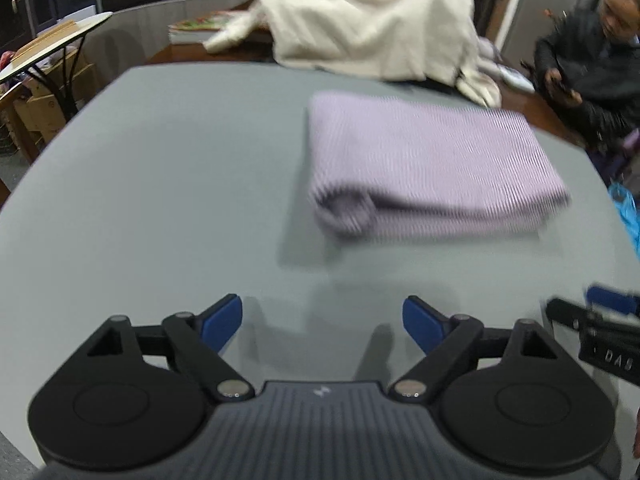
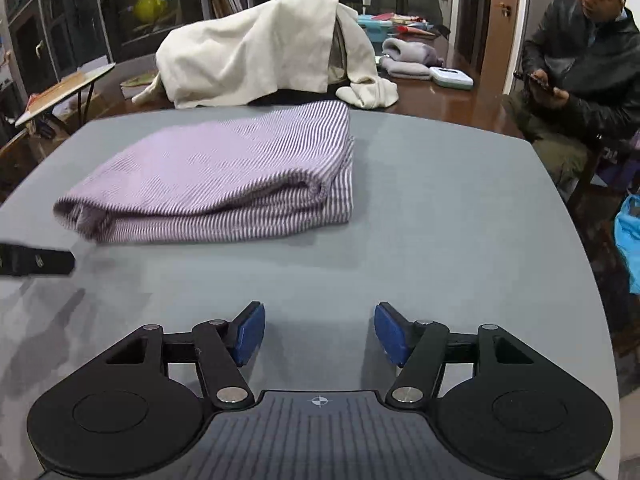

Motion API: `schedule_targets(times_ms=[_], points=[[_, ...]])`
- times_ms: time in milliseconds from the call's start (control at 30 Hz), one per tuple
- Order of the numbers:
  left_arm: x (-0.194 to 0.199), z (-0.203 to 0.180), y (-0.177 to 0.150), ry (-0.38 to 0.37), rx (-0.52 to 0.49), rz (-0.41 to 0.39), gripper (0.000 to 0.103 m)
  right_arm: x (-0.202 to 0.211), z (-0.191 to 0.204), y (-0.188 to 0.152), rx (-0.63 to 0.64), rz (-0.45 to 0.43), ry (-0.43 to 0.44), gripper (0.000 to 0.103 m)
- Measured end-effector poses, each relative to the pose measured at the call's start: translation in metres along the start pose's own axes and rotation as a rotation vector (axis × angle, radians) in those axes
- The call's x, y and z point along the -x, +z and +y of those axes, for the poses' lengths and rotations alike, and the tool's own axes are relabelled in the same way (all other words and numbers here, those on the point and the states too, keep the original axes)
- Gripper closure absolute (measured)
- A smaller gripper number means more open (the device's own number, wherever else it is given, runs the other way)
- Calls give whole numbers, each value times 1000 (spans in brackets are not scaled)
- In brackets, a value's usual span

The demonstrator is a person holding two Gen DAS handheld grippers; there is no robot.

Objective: Fold clothes

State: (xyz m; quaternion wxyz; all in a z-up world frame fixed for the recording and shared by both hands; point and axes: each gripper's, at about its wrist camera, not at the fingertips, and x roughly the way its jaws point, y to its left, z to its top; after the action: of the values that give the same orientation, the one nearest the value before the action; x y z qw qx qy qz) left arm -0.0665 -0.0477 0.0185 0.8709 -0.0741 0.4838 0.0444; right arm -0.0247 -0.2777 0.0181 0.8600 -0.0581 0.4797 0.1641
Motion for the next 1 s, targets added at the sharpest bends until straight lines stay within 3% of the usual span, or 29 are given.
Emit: schedule_targets(times_ms=[133,267,467,833,1000], points=[[-2,-20,-13,26,-41,-18,0,8,6,-15,21,0,-3,32],[-3,-36,-25,65,-41,-61,0,14,8,-26,25,10,-7,15],[-1,-40,-38,86,-13,-116,0,21,10,-39,16,23,-7,0],[1,-39,-41,90,-7,-123,0,30,11,-48,34,19,12,0],[0,-39,-35,90,-3,-84,0,31,12,-49,37,23,14,0]])
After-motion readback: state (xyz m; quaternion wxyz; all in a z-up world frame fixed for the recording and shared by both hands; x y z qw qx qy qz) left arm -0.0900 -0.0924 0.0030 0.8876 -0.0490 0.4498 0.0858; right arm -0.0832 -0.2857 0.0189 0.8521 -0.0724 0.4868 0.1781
